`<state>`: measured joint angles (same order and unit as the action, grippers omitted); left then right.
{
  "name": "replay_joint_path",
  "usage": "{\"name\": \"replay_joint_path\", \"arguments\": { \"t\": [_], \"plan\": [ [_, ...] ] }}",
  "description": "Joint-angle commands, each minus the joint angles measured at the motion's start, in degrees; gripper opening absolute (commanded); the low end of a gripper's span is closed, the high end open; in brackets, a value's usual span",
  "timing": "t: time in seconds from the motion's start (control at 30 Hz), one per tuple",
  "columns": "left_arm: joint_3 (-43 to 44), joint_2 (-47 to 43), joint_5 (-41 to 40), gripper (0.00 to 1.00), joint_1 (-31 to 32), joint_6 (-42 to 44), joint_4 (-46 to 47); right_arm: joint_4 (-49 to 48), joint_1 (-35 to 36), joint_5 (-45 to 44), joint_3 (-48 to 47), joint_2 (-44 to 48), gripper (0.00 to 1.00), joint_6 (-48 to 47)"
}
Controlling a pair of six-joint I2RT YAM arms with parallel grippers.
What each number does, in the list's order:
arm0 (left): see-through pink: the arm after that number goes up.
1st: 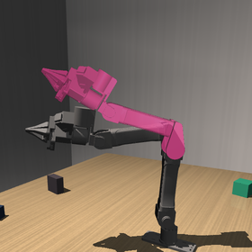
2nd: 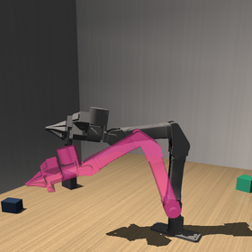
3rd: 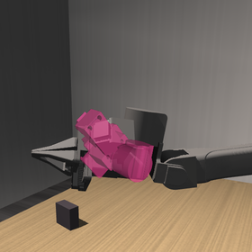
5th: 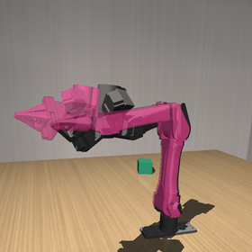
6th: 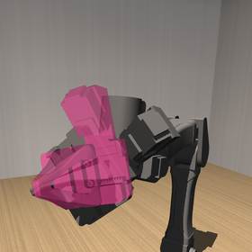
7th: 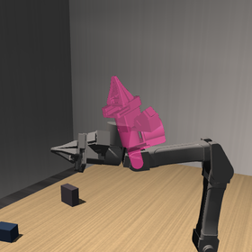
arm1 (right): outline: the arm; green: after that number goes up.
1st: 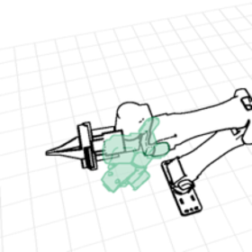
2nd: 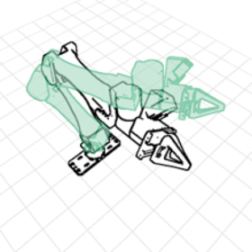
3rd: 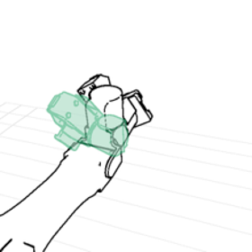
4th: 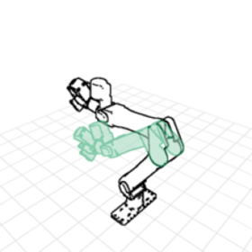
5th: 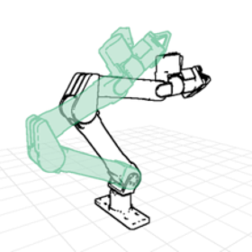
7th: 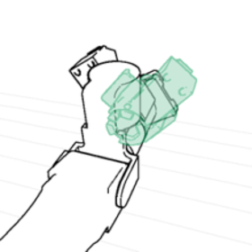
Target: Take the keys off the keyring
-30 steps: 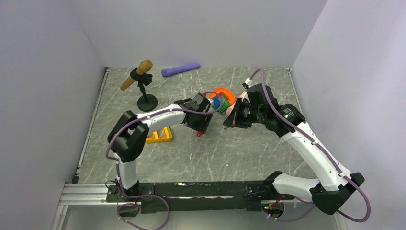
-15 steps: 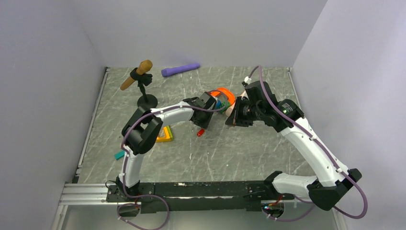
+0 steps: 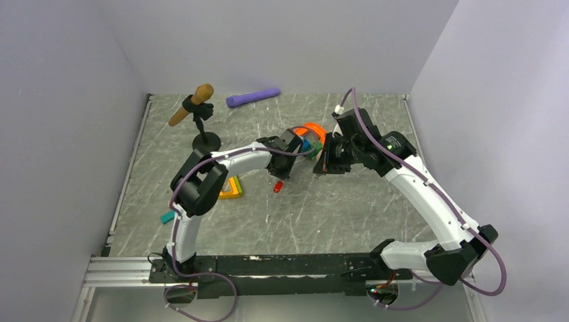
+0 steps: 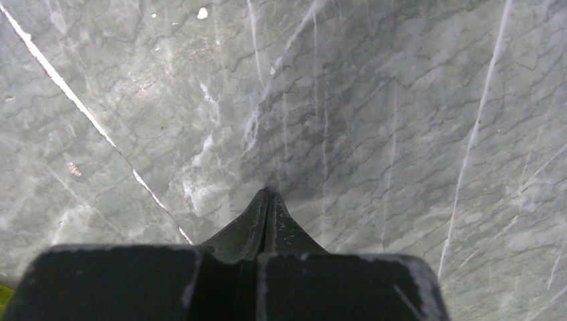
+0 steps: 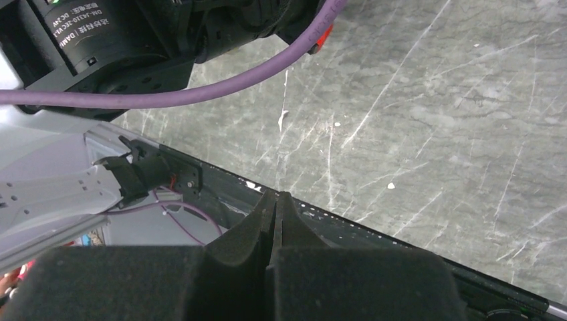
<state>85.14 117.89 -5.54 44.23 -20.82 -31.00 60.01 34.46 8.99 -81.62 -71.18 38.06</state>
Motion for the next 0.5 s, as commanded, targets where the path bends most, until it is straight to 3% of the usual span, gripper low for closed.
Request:
{"name": "replay_joint_path", "arguments": {
  "t": [0.0,0.33,0.47],
  "plan": [
    [-1.22,-4.35,-3.49,0.00,-1.45,-1.92,-2.12,-0.73,-0.25,1.17,-2.28,0.02,0.00,-1.02],
    [-6.32,-8.71,-7.04,0.00,-8.73,-6.77,-5.14,-6.01,-0.78,2.57,2.78,0.93,0.00,-1.20],
    [-7.64,-9.66,-6.25,0.12,-9.12,-6.53,-5.15,-8.54,-1.42,2.03,3.94,-0.26,0.00,-3.17]
  ]
}}
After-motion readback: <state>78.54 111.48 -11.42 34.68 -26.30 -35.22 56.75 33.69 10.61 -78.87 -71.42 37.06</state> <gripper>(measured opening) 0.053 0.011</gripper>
